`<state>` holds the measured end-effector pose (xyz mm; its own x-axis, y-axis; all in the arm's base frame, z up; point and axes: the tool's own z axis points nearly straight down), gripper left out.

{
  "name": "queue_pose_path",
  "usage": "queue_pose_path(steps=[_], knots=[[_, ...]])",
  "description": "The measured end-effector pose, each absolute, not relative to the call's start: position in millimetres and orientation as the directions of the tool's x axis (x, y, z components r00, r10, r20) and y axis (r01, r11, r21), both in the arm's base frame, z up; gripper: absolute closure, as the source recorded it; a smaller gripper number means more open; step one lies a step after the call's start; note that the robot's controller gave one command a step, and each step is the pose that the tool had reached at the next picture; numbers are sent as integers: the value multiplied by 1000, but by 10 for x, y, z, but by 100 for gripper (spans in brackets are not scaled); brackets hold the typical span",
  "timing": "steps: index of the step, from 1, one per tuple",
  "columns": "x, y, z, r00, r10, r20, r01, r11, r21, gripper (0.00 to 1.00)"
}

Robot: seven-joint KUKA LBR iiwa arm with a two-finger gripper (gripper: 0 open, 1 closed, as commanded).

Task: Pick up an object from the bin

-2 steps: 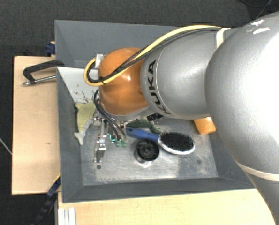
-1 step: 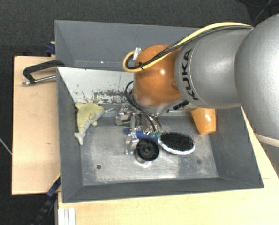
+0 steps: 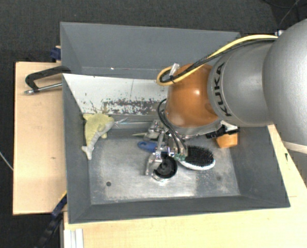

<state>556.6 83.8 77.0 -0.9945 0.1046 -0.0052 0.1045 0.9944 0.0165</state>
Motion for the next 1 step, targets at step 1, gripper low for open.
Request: queue_pose_path(steps=[1], knots=[[5588,774,757,-994,111,-17,111,994,9,100]])
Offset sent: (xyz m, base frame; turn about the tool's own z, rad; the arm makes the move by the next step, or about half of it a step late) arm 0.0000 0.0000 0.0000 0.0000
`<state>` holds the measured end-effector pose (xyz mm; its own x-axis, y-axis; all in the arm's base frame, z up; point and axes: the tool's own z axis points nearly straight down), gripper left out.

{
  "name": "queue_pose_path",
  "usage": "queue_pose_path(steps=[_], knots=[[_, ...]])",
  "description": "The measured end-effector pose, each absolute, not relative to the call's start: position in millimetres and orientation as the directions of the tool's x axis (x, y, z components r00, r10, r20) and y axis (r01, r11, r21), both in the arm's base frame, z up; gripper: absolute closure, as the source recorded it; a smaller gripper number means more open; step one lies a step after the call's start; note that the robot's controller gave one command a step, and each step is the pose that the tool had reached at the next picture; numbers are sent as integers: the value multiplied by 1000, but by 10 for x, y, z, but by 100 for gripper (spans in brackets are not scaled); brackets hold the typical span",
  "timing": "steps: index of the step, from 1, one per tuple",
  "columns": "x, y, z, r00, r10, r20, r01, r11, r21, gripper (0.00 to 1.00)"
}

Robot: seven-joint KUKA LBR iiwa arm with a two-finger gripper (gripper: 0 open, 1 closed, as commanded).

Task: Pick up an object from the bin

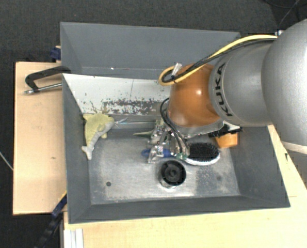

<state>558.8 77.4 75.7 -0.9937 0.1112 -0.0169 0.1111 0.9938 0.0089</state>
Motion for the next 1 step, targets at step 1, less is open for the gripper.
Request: queue_pose_path(steps=[1], knots=[[5684,832,2048,-987,161,-13,161,987,5,100]])
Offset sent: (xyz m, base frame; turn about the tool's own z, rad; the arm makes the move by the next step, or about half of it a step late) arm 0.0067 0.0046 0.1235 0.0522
